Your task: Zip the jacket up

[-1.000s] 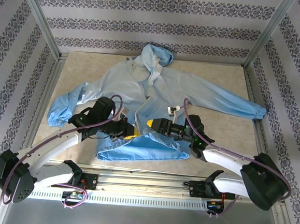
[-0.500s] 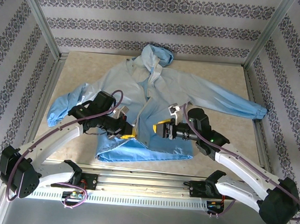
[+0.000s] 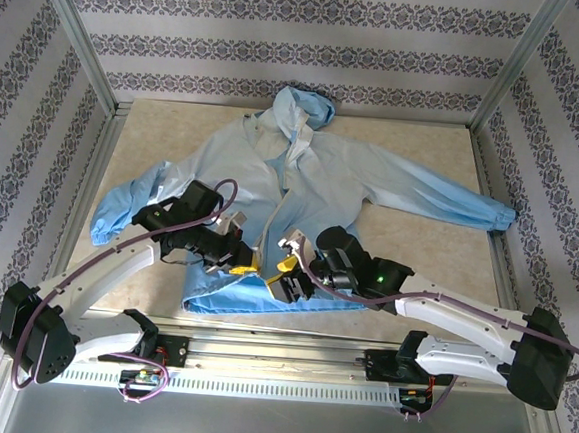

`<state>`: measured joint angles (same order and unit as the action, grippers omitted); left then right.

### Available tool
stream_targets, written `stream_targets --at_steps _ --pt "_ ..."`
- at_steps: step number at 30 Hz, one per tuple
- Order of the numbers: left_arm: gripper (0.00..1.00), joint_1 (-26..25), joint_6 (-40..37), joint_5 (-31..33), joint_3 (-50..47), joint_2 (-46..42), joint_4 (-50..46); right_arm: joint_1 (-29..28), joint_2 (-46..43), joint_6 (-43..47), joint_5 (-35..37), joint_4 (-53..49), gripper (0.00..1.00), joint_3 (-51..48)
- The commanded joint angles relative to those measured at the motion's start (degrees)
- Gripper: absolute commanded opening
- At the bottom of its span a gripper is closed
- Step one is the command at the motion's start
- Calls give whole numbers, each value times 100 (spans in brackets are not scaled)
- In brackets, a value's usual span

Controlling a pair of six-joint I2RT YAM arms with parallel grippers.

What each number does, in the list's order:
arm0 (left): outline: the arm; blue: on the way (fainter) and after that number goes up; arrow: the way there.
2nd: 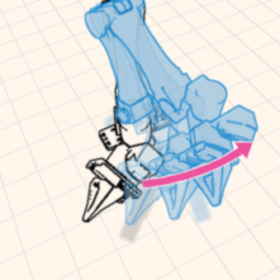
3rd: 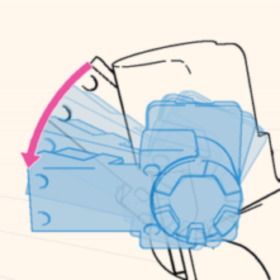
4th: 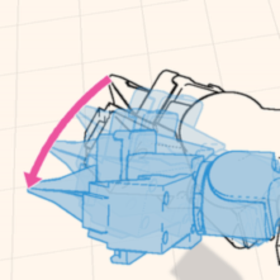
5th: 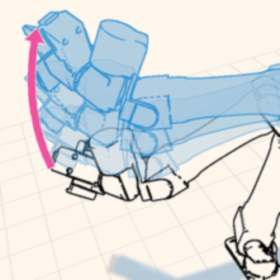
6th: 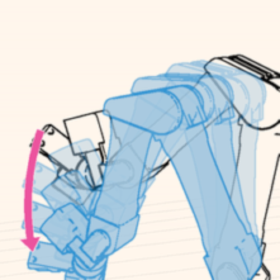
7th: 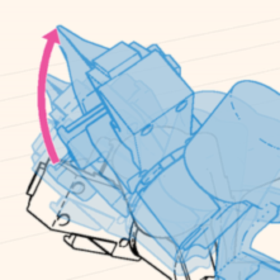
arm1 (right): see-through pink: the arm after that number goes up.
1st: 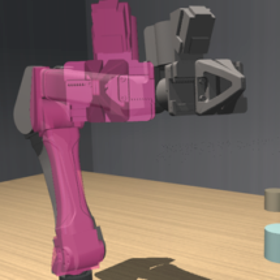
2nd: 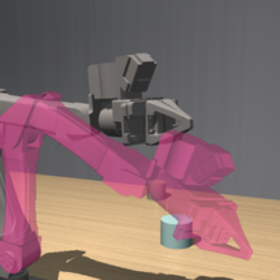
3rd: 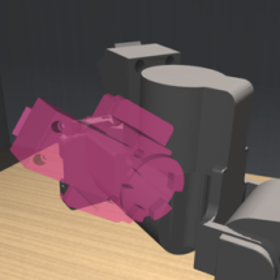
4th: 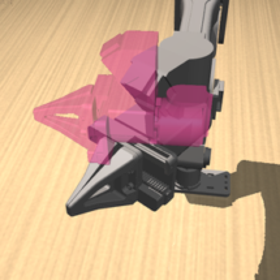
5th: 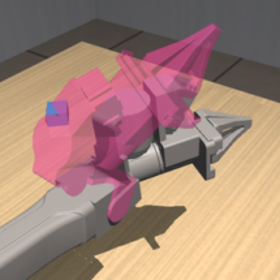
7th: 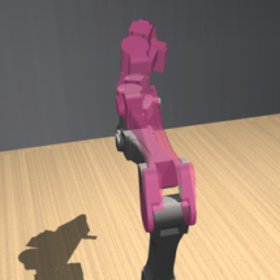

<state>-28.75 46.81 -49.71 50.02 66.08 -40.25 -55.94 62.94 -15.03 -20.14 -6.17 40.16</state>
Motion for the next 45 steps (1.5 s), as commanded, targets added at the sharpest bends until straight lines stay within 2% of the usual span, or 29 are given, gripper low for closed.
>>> stream_targets --at_steps 1,7,14,18,23,30,33,36,41,45 --pt "0 50 266 -126 -432 -187 367 93 -225 -367 145 384 63 -237" --pt "0 46 385 -214 -752 -203 614 -266 -157 349 389 263 67 -545" --pt "0 41 374 -241 -711 -146 576 -902 494 1214 1603 540 75 -605" --pt "0 45 376 -241 -675 -144 515 -1042 831 1511 2040 932 75 -528" --pt "0 45 396 -289 -641 -118 444 -1088 1262 1806 2597 1444 70 -449" --pt "0 37 499 -382 -583 -61 414 -1111 1751 2004 2710 1980 63 -422" --pt "0 44 515 -400 -584 -29 381 -1121 1885 2034 2700 2167 57 -430" --pt "0 40 443 -366 -542 23 244 -1140 1944 2030 2725 2444 47 -515" --pt "0 42 212 -176 -411 113 -118 -1164 1951 2013 2864 2643 16 -582" --pt "0 36 -1 -12 -300 156 -471 -1166 1939 1988 2906 2602 1 -541"
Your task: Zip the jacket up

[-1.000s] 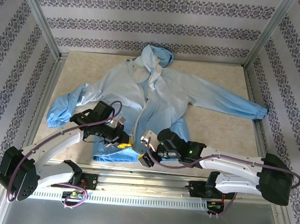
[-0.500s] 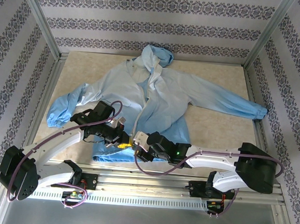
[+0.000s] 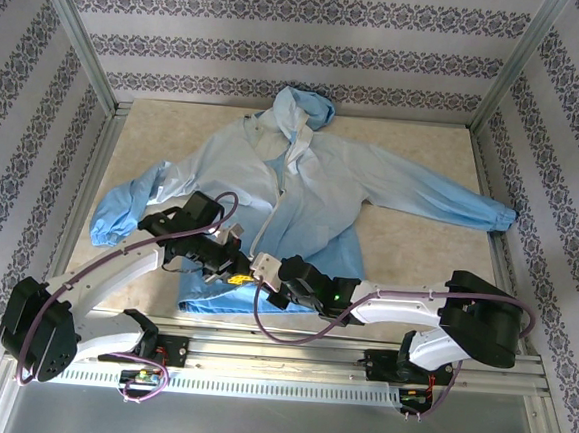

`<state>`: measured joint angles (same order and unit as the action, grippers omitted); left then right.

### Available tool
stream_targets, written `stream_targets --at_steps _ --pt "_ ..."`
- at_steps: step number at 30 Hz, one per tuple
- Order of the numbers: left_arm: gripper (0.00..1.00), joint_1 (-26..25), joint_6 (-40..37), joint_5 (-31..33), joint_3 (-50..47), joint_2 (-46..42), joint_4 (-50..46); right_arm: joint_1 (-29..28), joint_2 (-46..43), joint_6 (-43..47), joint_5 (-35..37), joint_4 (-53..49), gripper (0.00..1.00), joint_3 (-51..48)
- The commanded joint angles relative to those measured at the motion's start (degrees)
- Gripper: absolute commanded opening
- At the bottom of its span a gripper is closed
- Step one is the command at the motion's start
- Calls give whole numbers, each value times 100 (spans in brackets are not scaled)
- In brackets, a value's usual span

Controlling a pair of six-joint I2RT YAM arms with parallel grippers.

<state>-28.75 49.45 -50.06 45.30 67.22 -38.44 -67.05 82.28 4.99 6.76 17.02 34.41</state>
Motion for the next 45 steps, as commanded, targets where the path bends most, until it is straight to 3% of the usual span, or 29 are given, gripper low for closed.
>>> stream_targets --at_steps 1,9,12,14,19,28,36,45 --pt "0 32 -318 70 196 50 -736 -50 13 -38 217 261 0 48" --pt "0 -1 -601 160 350 138 -1133 7 -145 -481 -20 110 0 51" --pt "0 1 -638 93 479 225 -1193 -1 -441 -466 -292 -23 33 -71" --pt "0 -4 -686 58 589 294 -1260 -6 -678 -372 -493 -145 48 -168" --pt "0 7 -774 29 782 437 -1360 -45 -1248 -159 -740 -699 62 -251" --pt "0 10 -761 -4 840 469 -1362 -115 -1302 -18 -952 -1312 61 169" --pt "0 6 -657 -30 702 405 -1214 -221 -860 63 -697 -1242 54 631" --pt "0 10 -630 -79 640 350 -1132 -275 -678 59 -230 -1235 54 786"
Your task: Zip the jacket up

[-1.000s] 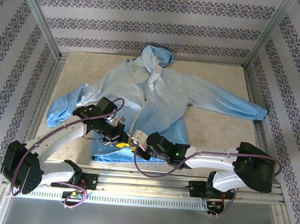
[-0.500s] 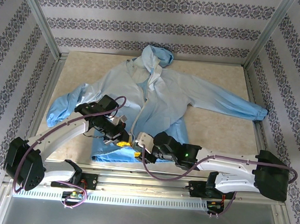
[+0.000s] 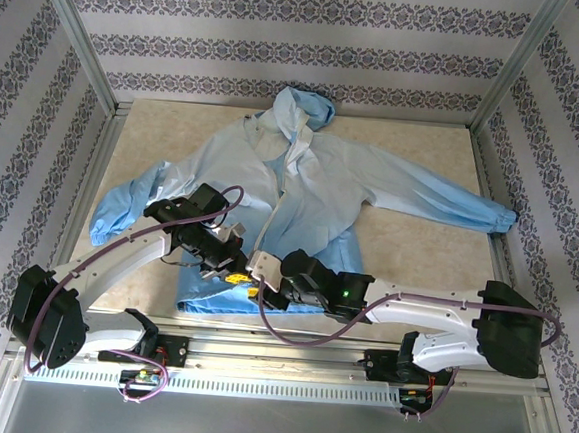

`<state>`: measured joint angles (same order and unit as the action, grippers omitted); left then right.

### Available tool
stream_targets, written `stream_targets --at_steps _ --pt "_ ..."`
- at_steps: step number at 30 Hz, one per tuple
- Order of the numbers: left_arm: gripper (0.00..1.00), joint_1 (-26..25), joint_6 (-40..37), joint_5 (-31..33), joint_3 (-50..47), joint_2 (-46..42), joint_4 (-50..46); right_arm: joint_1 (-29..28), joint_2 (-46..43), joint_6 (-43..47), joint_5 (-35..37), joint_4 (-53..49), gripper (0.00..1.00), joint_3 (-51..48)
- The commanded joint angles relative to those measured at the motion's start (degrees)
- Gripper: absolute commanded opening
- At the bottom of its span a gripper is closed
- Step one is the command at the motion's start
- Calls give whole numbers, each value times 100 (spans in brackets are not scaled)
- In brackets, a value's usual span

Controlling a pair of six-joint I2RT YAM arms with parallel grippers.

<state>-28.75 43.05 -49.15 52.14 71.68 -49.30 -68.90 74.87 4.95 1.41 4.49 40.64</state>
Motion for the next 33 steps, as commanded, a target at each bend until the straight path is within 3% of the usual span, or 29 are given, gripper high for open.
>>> stream_targets --at_steps 1,7,11,15,22,33 --pt "0 7 11 -171 -49 -100 -47 -96 58 59 357 4 53 168" --pt "0 7 -16 -179 -75 -114 -54 -89 -116 41 526 -79 30 81" --pt "0 10 -33 -190 -92 -111 -54 -82 -284 64 437 -137 22 -27" --pt "0 9 -65 -193 -101 -94 -72 -59 -410 81 223 -185 21 -122" --pt "0 5 -92 -191 -91 -75 -79 38 -377 66 -114 -283 30 -100" --pt "0 9 -136 -193 -115 -92 -129 244 -358 -116 -414 -194 17 -92"
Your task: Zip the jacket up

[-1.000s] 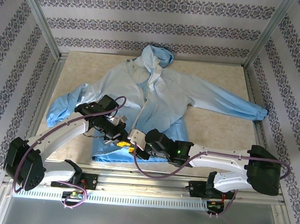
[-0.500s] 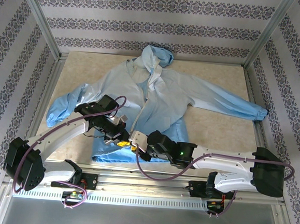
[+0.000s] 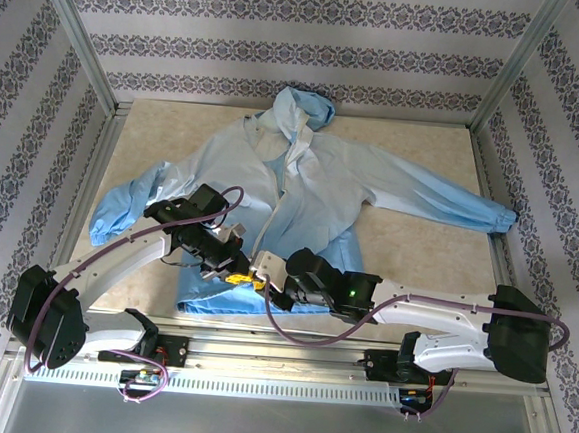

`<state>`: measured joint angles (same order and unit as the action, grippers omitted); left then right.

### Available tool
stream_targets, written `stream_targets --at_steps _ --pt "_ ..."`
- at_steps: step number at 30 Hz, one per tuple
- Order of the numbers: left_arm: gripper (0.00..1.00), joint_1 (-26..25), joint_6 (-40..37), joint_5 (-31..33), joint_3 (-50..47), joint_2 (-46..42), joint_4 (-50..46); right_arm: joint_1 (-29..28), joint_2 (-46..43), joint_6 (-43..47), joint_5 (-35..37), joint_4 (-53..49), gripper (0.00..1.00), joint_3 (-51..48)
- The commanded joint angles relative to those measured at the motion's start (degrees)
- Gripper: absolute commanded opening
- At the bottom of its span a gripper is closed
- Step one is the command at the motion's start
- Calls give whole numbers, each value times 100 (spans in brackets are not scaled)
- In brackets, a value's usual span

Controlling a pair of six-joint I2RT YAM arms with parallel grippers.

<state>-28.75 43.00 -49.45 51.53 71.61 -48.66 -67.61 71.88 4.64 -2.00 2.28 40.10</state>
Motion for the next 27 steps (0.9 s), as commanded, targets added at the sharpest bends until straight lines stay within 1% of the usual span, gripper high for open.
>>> stream_targets --at_steps 1,9,15,20,27 --pt "0 10 -139 -161 -51 -77 -196 125 -73 -94 -121 26 17 -45" --pt "0 4 -178 -144 -56 -69 -219 274 -139 -253 -621 83 26 -98" --pt "0 4 -205 -144 -57 -68 -233 311 -86 -298 -740 104 31 -72" --pt "0 -1 -213 -136 -49 -47 -227 332 -30 -354 -650 59 31 -25" --pt "0 -3 -216 -154 -39 -51 -221 347 183 -339 -508 0 27 59"
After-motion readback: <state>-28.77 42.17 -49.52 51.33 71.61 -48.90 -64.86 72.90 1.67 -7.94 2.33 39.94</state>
